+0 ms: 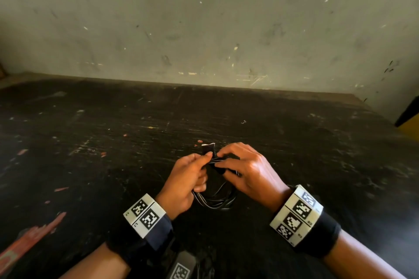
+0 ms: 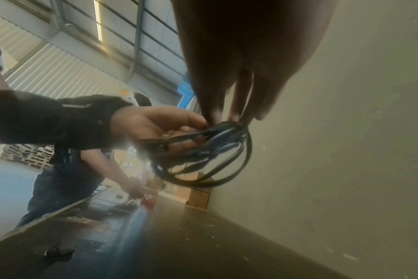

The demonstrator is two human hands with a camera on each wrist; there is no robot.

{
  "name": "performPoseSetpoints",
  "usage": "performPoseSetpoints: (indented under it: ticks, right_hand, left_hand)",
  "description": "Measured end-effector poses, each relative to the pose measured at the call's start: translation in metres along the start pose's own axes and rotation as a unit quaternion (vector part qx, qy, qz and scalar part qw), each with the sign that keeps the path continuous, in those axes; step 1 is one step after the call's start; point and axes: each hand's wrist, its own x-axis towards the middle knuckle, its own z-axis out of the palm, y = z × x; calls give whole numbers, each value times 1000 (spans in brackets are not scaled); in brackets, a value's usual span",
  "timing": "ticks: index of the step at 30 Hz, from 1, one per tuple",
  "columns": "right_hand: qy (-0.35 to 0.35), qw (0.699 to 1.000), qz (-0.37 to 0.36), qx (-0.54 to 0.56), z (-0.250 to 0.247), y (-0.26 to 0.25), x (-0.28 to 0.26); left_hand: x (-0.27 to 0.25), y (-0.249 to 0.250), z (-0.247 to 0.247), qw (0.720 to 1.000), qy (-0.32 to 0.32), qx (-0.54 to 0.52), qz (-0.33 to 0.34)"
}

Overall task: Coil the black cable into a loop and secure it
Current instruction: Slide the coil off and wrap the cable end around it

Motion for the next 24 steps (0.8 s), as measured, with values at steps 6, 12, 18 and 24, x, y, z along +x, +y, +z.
performPoseSetpoints:
  ticks: [6,12,18,24]
  right_hand:
    - [5,995,20,99,-8,4,9]
    - [14,929,176,325,-13,1,14]
    - [49,872,266,408,-16,-2,20]
    - [72,866,297,397,-16,-2,23]
  left_hand:
    - [-5,-2,7,998,-27,52,29]
    - [-10,5,6,991,-79,84,63]
    - [-12,6,8,978,-79,148,123]
    - [-8,3,10,970,-58,177,158]
